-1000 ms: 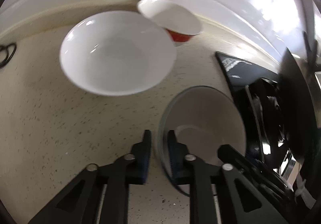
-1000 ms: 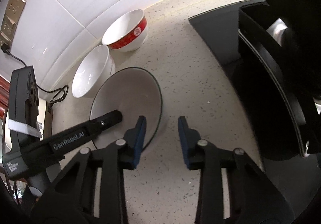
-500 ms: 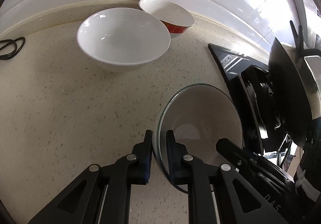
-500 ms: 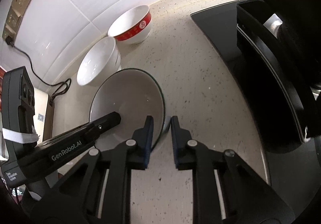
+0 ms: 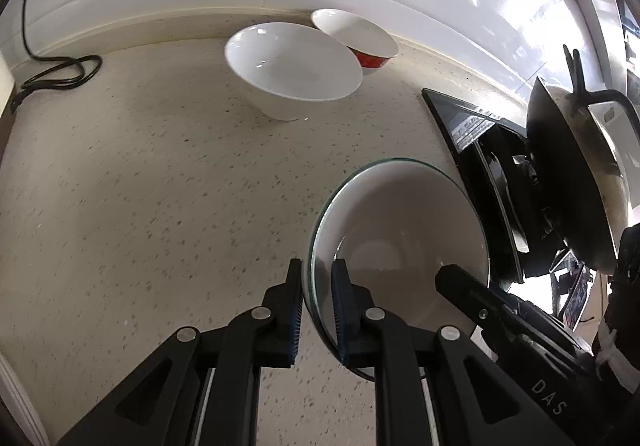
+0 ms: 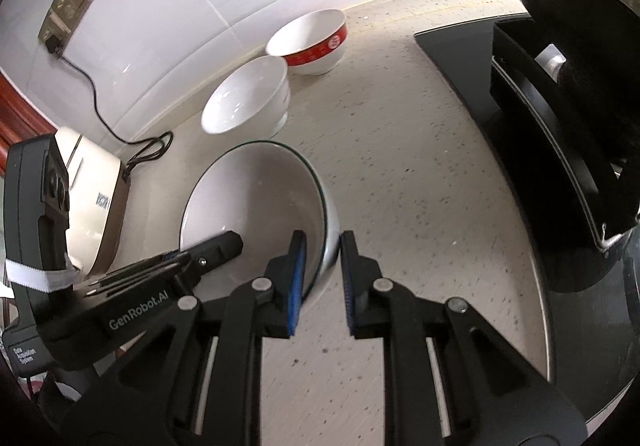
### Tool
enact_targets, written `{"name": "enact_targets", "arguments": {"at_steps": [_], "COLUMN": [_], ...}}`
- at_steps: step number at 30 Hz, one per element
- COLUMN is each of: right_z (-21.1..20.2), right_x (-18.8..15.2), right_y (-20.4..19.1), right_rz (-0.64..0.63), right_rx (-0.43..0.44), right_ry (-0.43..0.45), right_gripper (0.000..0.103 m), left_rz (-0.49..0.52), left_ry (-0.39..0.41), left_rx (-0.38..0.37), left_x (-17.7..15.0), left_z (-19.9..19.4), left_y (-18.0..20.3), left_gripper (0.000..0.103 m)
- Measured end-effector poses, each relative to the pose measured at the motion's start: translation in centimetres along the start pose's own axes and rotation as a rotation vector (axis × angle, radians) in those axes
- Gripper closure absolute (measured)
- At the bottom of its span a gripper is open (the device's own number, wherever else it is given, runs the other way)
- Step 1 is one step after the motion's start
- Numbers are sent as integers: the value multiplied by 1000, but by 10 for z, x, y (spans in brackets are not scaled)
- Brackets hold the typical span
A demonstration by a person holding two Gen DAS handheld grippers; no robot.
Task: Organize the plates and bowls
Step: 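Lift and carry the glass bowl with both tools toward the stacked plates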
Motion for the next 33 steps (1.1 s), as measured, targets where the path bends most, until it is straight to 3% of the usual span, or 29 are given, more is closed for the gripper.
{"name": "enact_targets", "arguments": {"at_steps": [13, 33], "right_z": [-9, 16], "right_x": [-22, -67], "right_y": [-47, -138], "right_rz": [-96, -218], "right_rx": [44, 119], "right_ry": [-34, -127], "right_gripper": [83, 83], "left_rz": [-73, -230], "left_ry": [47, 79], "left_rx": [43, 116], "left_x": [-17, -33], "left_z": [-38, -69], "left_y": [-46, -141], "left_gripper": [89, 89]}}
Point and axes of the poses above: each gripper's, at about its wrist camera, not at the fingertips, and z roughly the way its jaws point, y to its right, x to its top, the point moved 9 cm from there along z, roughly the way its jaws point, and after that the axes turned 13 degrees about y, right-handed, at the moved point
